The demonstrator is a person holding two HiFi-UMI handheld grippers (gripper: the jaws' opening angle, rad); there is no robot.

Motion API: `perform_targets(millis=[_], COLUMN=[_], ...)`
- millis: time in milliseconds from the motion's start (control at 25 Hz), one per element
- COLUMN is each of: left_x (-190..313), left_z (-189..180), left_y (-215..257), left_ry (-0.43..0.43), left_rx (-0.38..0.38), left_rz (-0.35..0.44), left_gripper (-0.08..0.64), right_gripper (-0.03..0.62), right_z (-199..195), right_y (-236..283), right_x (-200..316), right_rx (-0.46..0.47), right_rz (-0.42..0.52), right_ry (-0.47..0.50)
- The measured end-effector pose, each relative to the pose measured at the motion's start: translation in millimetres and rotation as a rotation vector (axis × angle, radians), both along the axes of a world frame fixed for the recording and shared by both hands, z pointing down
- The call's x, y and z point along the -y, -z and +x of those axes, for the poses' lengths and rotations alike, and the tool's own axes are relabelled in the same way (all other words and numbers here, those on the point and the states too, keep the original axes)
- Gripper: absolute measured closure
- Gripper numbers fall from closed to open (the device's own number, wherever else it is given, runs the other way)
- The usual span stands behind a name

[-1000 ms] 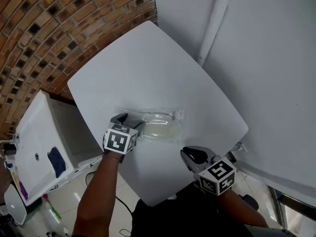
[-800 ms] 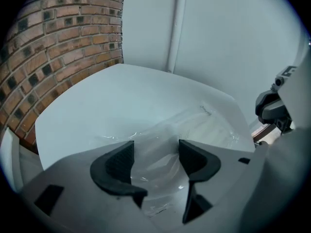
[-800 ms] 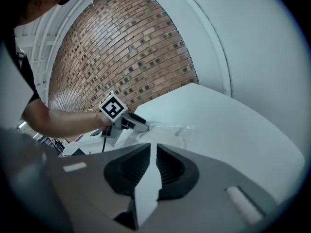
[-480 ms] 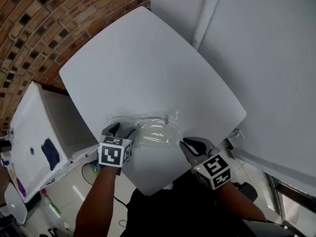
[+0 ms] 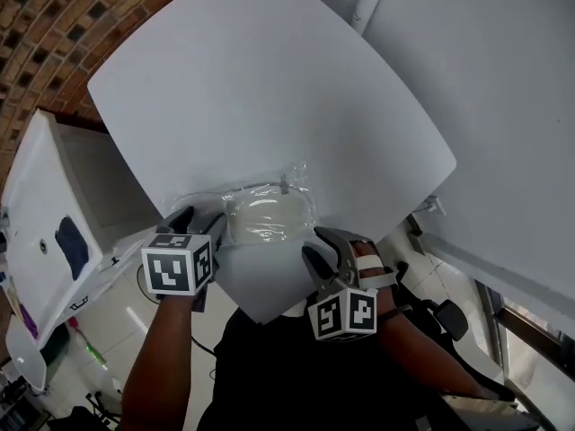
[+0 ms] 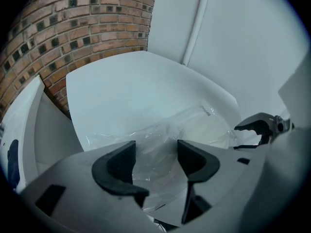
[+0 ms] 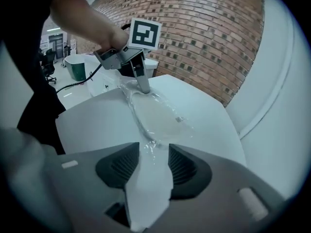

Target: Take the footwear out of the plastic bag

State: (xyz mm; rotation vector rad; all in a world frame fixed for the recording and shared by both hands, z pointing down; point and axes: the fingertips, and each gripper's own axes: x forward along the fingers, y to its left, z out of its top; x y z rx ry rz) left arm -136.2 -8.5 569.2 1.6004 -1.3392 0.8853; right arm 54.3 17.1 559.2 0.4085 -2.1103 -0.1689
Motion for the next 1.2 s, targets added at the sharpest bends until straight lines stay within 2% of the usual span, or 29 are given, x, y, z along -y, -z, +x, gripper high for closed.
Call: perform_targets(millis=[200,440,600,800,920,1080,1200], left_x=[-2,-2,-2,-2,-2,-2,-3], left_z=[-1,-2,-1,-2,-2,-3,-1], left_y=[-3,-4,-4,-4,-5,-5,-4], left_ry=[-0.009,-0.014,-0.015,-0.012,-0.013,-0.02,-0.02], left_rx=[0.002,-0.002,-0.002,-0.005,-0.007,-0.003,-0.001], left_rz=[0.018,0.028,0.023,0.026,0.03,0.027,0.028], left_gripper=[0.281,0.281,0.281,0.281,0.282,0.282,0.282], right_gripper=[0.506,0.585,0.589,0.589,0.589,0.591,0.591], right_z=[-3,-6,-4,1,5,17,23], right_y=[2,7,10,16,23,28,28], right_x=[1,6,5,4,10,25,31], right_rx=[0.001,0.056,0.116,0.285,0.405,0.539,0.552], right_rz=[0.046,0.004,-0.071,-0.217,-0.307,-0.41,-0.429], right_ry=[-0.049,-0.103,-0.138,-0.216,-0.296,-0.45,-0.497])
